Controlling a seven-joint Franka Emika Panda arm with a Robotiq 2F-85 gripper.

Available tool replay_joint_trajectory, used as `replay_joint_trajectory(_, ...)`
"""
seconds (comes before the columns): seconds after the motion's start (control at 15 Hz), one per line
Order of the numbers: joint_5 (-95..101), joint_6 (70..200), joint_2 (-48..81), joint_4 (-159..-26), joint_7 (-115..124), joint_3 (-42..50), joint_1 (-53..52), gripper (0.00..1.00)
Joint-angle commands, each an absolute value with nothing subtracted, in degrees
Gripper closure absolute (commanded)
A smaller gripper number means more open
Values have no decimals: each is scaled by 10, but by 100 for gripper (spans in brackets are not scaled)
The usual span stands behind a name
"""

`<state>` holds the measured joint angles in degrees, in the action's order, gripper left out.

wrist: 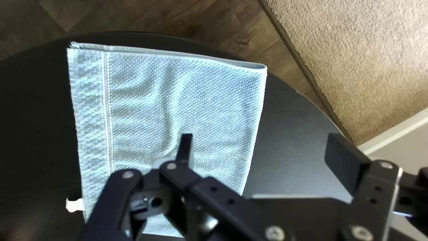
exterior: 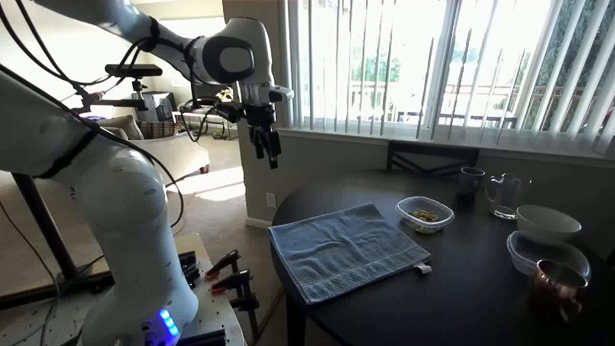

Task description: Pour the continents of the lunchbox onto the blue towel

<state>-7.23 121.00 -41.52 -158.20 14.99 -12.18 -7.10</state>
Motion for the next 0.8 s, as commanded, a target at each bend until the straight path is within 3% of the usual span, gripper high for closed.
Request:
replay_joint_trajectory(0.0, -70, 1209, -415, -1581, 151, -120, -73, 0)
replay_joint_trajectory(0.73, -60, 1253, -379, -1564, 141, -122, -65, 0)
